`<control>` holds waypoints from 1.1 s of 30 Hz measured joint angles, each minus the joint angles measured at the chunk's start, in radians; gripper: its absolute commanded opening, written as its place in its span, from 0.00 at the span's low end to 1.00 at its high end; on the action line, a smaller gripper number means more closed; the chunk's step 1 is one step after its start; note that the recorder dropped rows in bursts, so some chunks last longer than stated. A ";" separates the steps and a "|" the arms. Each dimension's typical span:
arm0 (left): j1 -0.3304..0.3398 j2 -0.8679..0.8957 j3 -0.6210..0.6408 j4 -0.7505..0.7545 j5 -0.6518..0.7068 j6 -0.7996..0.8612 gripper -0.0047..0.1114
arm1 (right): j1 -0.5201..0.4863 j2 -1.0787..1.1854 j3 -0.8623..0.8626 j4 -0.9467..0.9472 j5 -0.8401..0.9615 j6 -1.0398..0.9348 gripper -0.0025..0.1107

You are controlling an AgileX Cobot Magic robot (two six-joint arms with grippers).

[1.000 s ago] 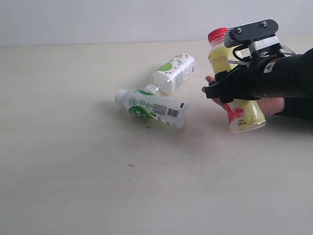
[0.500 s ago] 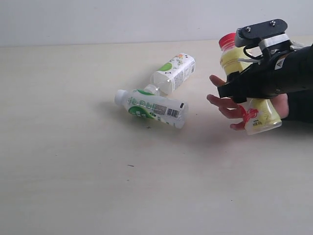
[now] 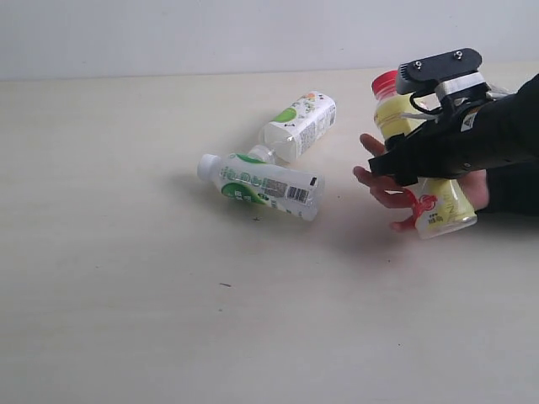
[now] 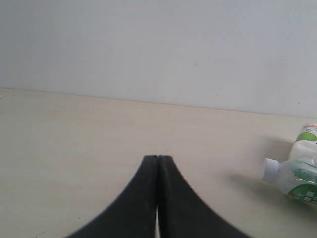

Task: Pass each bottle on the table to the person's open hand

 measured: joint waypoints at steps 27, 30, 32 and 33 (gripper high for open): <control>0.000 0.000 0.000 0.000 0.000 0.000 0.04 | 0.000 0.000 0.000 0.000 -0.016 0.003 0.75; 0.000 0.000 0.000 0.000 0.000 0.000 0.04 | 0.000 0.000 0.000 0.000 -0.023 0.003 0.76; 0.000 0.000 0.000 0.000 0.000 0.000 0.04 | 0.000 0.000 0.000 0.000 -0.031 0.003 0.76; 0.000 0.000 0.000 0.000 0.000 0.000 0.04 | 0.000 0.000 0.000 0.000 -0.038 0.003 0.76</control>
